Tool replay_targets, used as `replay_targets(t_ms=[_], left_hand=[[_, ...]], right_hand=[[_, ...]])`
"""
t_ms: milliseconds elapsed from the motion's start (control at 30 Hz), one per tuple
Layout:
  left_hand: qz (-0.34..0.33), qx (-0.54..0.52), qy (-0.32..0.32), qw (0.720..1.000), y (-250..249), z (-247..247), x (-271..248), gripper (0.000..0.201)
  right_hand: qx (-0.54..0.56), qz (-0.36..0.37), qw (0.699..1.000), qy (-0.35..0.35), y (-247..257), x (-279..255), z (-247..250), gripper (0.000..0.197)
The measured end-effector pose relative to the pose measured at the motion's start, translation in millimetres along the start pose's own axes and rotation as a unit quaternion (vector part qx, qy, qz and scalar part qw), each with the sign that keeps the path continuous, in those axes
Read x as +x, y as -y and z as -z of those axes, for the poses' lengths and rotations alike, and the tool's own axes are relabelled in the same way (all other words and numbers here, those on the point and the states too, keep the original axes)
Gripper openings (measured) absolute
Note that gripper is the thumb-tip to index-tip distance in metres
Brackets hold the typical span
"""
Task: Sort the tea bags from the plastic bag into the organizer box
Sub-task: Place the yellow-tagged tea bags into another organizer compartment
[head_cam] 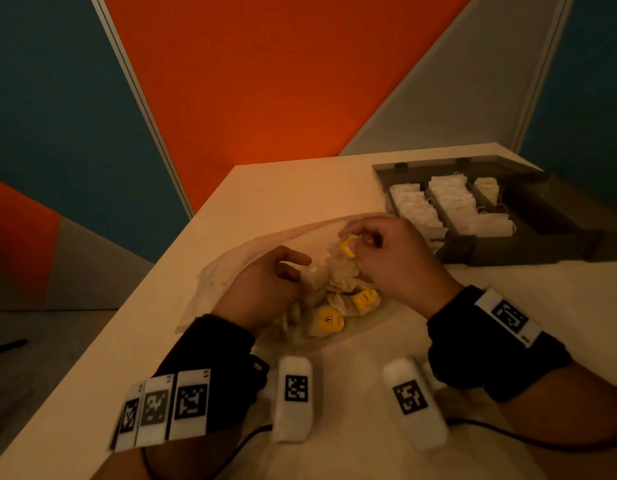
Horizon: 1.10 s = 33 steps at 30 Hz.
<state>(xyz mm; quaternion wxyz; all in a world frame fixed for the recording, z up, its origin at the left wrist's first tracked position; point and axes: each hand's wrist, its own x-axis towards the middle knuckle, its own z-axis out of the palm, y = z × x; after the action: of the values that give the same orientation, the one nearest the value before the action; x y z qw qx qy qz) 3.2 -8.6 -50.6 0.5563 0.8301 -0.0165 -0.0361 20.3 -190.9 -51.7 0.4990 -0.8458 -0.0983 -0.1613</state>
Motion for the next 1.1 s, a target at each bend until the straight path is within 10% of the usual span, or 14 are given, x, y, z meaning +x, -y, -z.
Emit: replay_targets(t_ms=[467,733,1100], left_hand=[[-0.096,-0.079,-0.16,0.979,6.5,-5.2,9.1,0.005],[-0.165,-0.061,-0.086,0.981,-1.8,-11.9,1.0,0.009],[-0.174,0.019,-0.044,0.984,-4.6,-12.5,-2.2,0.014]], right_hand=[[0.046,-0.089,0.995,0.012,6.8,-2.5,1.4,0.005],[0.189,-0.246,0.945,0.102,15.6,-3.7,-0.2,0.006],[0.299,-0.26,0.906,0.147,19.0,-5.8,4.4,0.011]])
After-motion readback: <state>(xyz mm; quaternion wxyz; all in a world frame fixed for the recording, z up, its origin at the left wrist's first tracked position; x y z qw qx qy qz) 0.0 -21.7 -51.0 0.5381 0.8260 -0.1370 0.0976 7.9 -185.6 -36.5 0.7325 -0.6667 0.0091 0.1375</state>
